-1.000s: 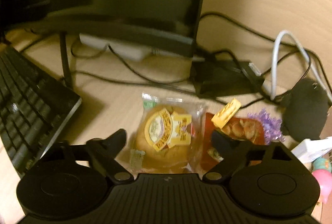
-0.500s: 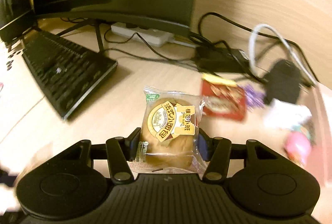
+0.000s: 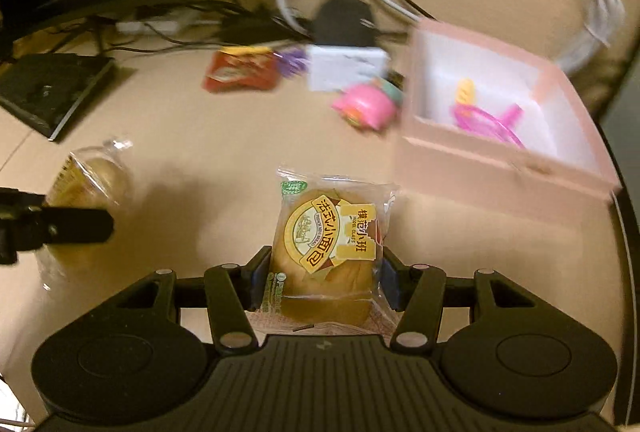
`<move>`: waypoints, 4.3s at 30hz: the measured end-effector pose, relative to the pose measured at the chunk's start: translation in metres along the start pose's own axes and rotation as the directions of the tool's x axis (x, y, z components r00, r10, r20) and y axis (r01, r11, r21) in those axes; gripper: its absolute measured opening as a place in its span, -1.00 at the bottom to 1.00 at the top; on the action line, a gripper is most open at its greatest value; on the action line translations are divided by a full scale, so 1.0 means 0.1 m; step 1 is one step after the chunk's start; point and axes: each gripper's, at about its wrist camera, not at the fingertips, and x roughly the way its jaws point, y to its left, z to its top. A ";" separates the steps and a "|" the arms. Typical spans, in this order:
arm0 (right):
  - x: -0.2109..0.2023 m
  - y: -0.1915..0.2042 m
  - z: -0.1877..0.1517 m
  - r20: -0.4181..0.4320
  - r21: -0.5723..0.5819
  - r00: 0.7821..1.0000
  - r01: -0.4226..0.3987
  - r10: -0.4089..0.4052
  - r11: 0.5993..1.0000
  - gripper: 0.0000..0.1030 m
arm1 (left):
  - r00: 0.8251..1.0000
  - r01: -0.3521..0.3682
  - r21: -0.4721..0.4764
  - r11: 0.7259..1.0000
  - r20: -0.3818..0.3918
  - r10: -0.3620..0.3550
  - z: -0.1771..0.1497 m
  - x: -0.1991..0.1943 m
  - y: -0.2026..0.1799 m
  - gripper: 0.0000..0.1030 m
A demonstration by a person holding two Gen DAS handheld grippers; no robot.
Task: Organize objects
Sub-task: 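Grasp the second packaged bun with the right gripper while the left gripper holds its bun, then place both buns into the pink box and open both grippers, then grasp the white battery charger with the left gripper and lift it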
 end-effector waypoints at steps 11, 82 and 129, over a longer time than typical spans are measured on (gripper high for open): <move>-0.04 -0.14 -0.27 -0.042 0.029 0.999 0.031 -0.030 0.999 0.06 | 0.999 0.009 0.018 1.000 -0.054 -0.008 -0.05 0.21 -0.06 0.08; -0.23 -1.44 0.83 0.314 0.211 0.949 -0.033 -0.036 0.977 0.81 | 0.986 -0.151 0.030 0.988 0.073 0.148 -0.03 0.13 -0.50 0.08; -0.41 -0.82 -0.74 0.023 0.200 0.989 0.140 -0.148 0.970 1.00 | 0.992 0.063 0.423 0.904 -0.127 -0.009 1.55 1.84 -0.84 -0.70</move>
